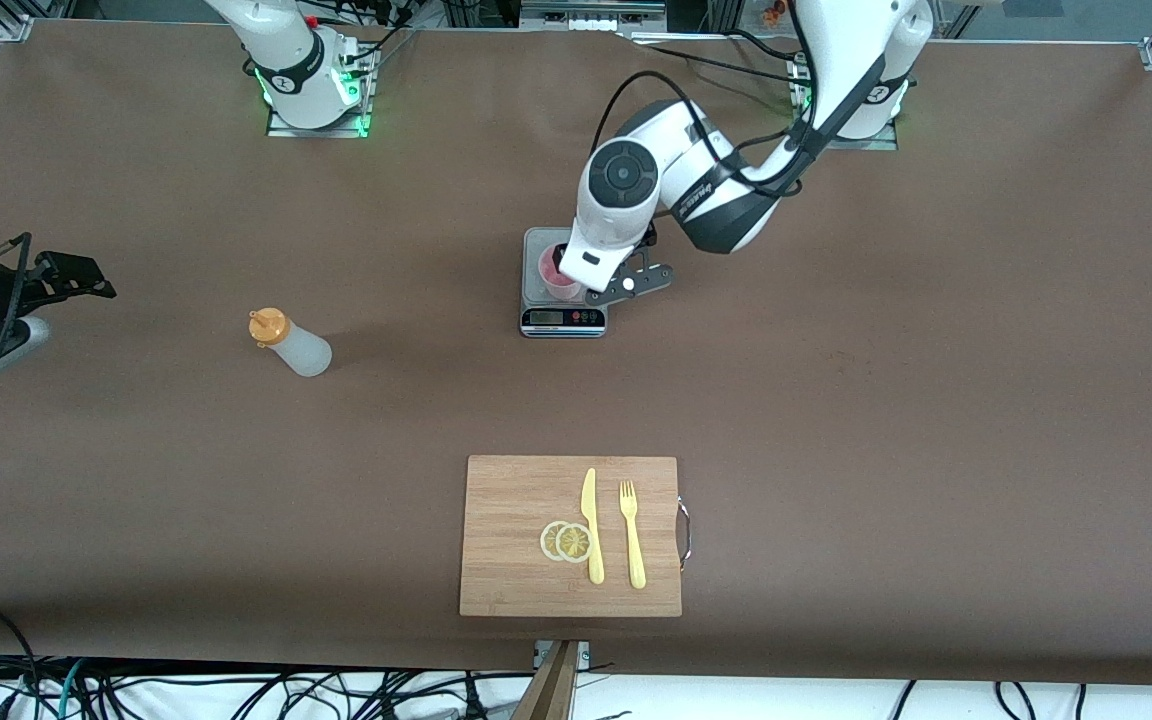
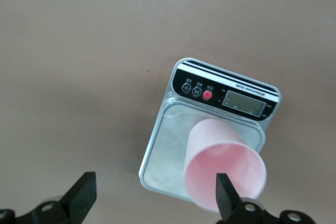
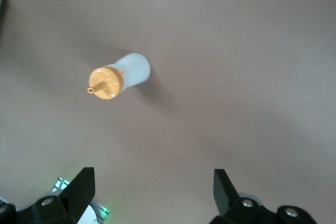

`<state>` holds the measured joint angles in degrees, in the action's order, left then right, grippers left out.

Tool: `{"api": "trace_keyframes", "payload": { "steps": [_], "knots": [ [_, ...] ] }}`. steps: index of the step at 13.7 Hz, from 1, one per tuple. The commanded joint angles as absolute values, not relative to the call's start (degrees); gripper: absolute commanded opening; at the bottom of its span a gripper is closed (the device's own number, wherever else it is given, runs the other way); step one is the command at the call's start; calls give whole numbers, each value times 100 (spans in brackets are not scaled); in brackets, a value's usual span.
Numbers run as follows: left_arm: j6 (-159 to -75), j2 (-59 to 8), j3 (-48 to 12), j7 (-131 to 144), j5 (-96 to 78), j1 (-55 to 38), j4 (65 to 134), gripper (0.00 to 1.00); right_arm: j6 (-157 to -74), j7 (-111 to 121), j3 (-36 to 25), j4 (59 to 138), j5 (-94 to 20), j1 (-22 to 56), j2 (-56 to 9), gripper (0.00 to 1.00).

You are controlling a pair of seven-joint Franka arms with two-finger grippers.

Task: Add sauce to pink cup with both arms
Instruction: 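Release the cup and withdraw the left gripper while the right gripper approaches the bottle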

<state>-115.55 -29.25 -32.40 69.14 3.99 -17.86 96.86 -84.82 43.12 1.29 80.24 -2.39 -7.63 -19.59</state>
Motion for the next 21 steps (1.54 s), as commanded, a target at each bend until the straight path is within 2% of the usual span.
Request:
{"api": "trace_keyframes", "payload": {
  "steps": [1,4,7,10,15,21],
  "knots": [
    [-10936,-2479,-3270,6698,343,-1688,9477,100,-8473,5506,158,8042,-658,-1027,-2143,100],
    [-10101,-2470,-3278,6015,343,-1093,8843,100,-8481,6789,158,8191,-1079,-1239,-2320,100],
    [-9809,-2181,-3243,5399,395,-390,8850,100,-8490,7933,158,8367,-1554,-1397,-2513,100],
    [-9651,-1934,-3217,4180,431,796,8842,100,-8481,8918,158,8525,-2160,-1643,-2803,100],
    [-9685,-1802,-3208,2304,457,2634,8842,100,-8508,10044,150,8973,-2556,-1792,-2883,100],
    [-10019,-1521,-3243,1566,607,3576,8833,100,-8754,11739,149,9492,-3276,-2003,-3172,100]
  ]
}}
